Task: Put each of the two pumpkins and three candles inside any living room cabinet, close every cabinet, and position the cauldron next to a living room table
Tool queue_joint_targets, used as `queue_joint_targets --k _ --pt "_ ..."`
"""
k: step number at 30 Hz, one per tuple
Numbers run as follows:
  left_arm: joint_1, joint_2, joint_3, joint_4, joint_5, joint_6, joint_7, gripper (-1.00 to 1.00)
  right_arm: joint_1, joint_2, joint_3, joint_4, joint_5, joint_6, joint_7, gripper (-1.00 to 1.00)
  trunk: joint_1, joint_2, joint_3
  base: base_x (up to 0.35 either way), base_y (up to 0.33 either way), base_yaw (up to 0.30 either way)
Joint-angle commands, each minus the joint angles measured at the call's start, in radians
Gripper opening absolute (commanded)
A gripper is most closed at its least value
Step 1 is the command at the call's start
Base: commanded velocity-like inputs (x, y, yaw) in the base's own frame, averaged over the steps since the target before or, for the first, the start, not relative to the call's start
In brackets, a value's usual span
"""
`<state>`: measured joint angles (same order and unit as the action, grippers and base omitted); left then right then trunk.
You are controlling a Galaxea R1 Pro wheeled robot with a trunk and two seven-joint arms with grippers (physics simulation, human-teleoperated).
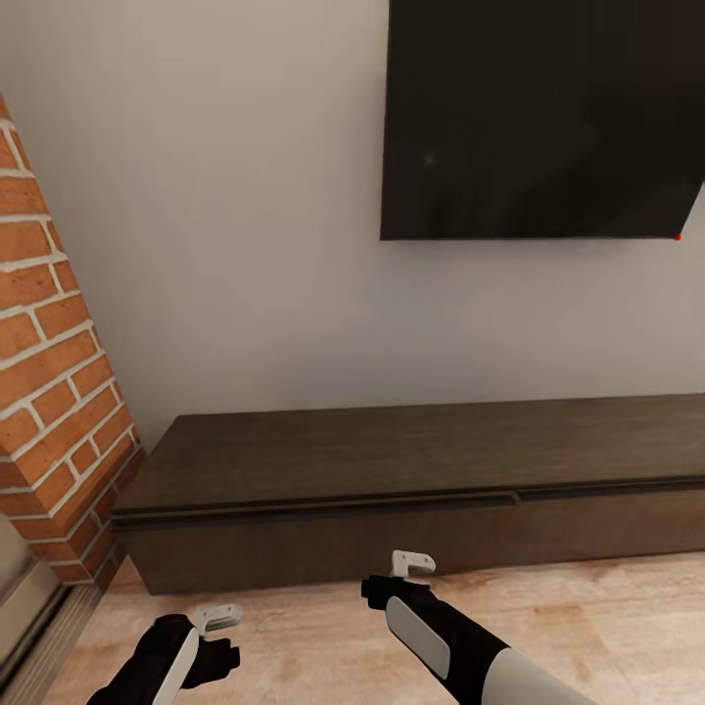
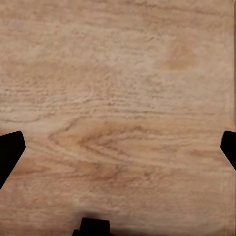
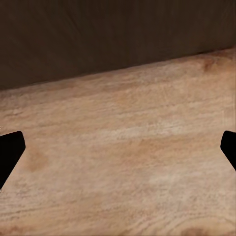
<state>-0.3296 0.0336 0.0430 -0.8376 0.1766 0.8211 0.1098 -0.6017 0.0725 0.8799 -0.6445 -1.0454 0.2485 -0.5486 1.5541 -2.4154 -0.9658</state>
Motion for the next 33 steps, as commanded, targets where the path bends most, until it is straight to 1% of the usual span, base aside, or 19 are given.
queue_joint_targets --k 1,5,8,33 --pt "0.000 0.000 0.000 -0.001 0.011 0.004 0.009 1.00 -0.001 0.000 0.004 -0.001 -0.004 0.003 -0.007 1.00 -0.004 0.007 0.002 0.000 0.000 0.000" --pt "0.000 0.000 0.000 -0.001 0.011 0.004 0.009 1.00 -0.001 -0.001 0.004 -0.001 -0.004 0.003 -0.007 1.00 -0.019 0.035 0.015 -0.026 0.000 0.000" --pt "0.000 0.001 0.001 -0.001 0.013 0.004 0.008 1.00 -0.001 -0.002 0.004 -0.001 -0.004 0.003 -0.007 1.00 -0.031 0.056 0.024 -0.206 0.000 0.000" --pt "0.000 0.005 0.003 0.009 0.014 0.001 0.007 1.00 -0.001 -0.002 0.004 0.003 -0.005 0.003 -0.004 1.00 -0.127 0.231 0.102 -0.311 0.000 0.000"
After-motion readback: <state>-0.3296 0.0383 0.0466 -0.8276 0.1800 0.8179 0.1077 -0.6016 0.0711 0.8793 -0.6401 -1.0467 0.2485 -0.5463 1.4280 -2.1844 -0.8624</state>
